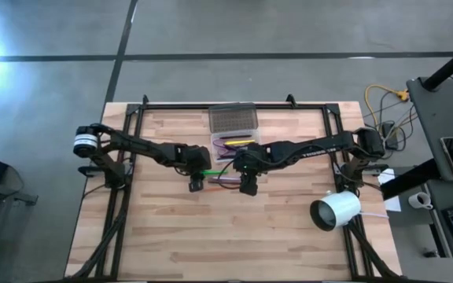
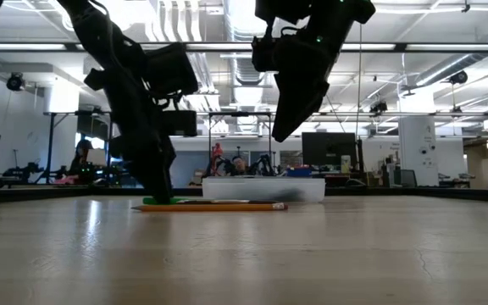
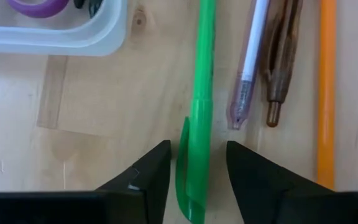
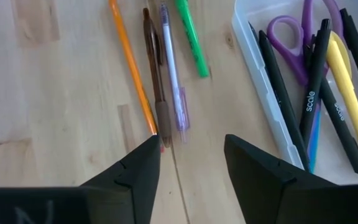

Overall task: Pick & place school supplies into a supply box
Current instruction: Put the green pen into the black supply box

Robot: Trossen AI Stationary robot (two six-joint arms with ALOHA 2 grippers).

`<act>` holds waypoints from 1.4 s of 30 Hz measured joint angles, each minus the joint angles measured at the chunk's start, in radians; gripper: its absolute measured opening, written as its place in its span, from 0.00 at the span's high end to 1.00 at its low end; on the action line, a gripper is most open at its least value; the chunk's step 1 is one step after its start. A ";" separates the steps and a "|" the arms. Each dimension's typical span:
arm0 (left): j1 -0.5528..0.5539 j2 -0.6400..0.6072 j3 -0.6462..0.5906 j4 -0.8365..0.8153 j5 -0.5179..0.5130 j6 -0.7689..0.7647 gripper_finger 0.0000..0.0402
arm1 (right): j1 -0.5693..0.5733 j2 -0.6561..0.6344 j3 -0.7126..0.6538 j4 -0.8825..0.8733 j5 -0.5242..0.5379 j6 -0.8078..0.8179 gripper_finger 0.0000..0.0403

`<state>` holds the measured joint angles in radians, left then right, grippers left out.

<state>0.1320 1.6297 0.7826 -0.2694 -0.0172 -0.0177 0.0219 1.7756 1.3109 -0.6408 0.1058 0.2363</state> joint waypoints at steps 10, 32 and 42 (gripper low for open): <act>0.026 0.004 0.000 0.012 0.005 0.034 0.86 | 0.000 0.000 0.000 0.000 0.000 0.000 0.60; 0.039 -0.064 0.275 -0.111 -0.072 0.200 0.91 | 0.009 -0.137 -0.003 -0.002 0.216 0.031 0.62; 0.196 0.249 0.523 -0.123 -0.050 0.288 0.83 | 0.039 -0.153 -0.015 -0.045 0.213 0.094 0.62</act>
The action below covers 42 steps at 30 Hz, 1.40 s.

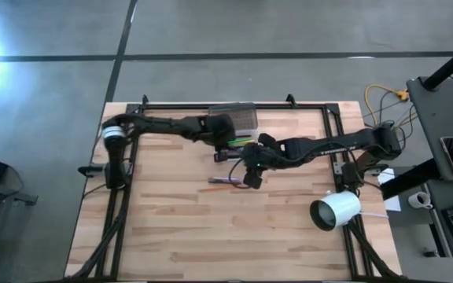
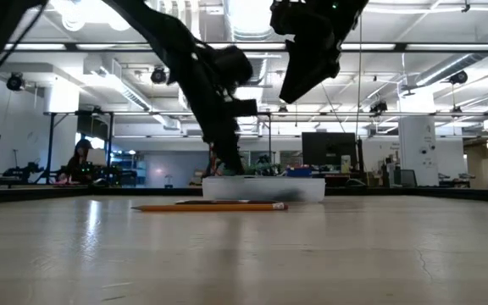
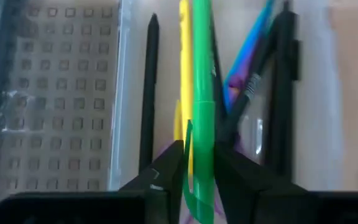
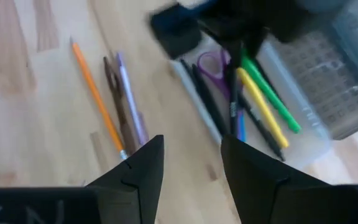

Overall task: Pick & place school supplies into a supply box
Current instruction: Put the green pen into the black supply box, then put the orange pencil into the black supply box

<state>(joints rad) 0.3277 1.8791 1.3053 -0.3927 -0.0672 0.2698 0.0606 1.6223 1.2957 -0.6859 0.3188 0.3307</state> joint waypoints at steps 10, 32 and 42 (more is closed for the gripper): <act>-0.014 -0.021 0.116 -0.189 0.010 0.041 0.61 | 0.074 0.016 -0.027 -0.022 -0.005 0.008 0.57; -0.268 -0.746 -0.651 0.098 -0.111 -0.544 0.60 | 0.051 0.213 -0.102 0.479 -0.302 -0.176 0.60; -0.269 -0.756 -0.638 0.094 -0.114 -0.568 0.60 | 0.039 0.336 -0.033 0.445 -0.301 -0.181 0.65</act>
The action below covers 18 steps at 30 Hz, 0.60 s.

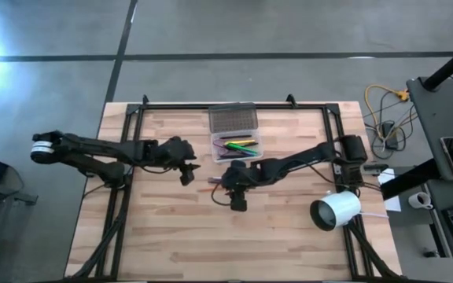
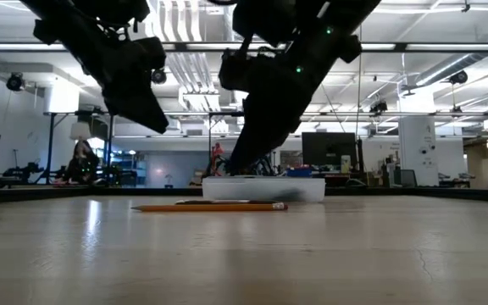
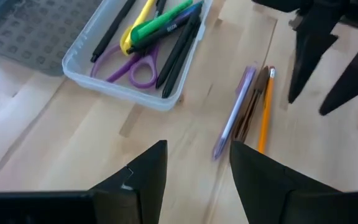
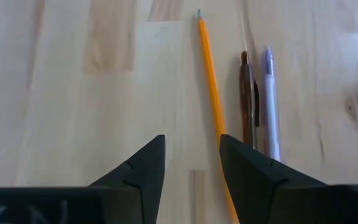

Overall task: Pick & place school supplies into a supply box
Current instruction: Put the orange pencil into the black supply box

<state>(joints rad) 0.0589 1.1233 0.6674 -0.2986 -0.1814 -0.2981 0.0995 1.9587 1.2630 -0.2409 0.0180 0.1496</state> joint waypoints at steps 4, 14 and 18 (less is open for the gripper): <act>0.000 0.001 -0.001 0.000 -0.004 0.000 0.60 | -0.003 0.045 0.027 -0.017 0.001 0.005 0.67; 0.000 0.001 -0.002 -0.006 -0.006 0.000 0.60 | -0.010 0.084 0.058 -0.039 0.010 -0.005 0.67; 0.000 0.001 -0.002 -0.008 -0.006 0.000 0.60 | -0.010 0.085 0.060 -0.040 0.011 -0.028 0.66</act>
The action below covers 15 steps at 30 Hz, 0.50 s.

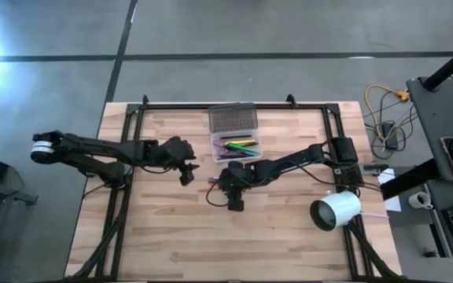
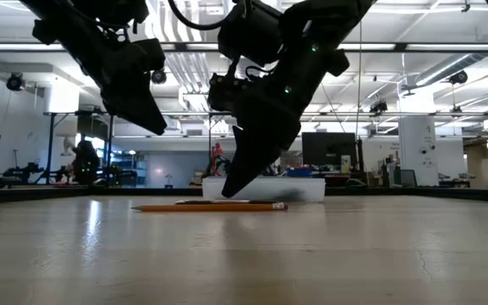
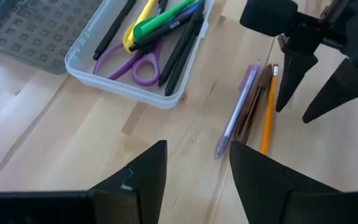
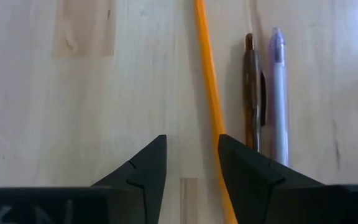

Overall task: Pick & place school supplies into a supply box
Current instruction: Put the orange pencil into the black supply box

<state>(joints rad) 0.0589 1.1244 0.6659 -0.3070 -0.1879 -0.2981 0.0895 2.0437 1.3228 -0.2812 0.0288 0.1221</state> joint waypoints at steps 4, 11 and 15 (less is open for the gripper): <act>0.000 0.000 0.000 -0.004 0.000 0.001 0.60 | -0.005 0.018 -0.001 -0.003 0.000 -0.005 0.66; 0.000 0.000 0.000 -0.008 0.001 0.003 0.60 | -0.011 0.035 -0.001 -0.005 0.001 -0.024 0.68; 0.000 0.000 -0.001 -0.010 0.002 0.004 0.60 | -0.018 0.036 -0.001 -0.007 0.005 -0.025 0.67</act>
<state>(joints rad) 0.0589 1.1248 0.6651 -0.3168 -0.1864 -0.2943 0.0710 2.0792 1.3220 -0.2886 0.0335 0.0974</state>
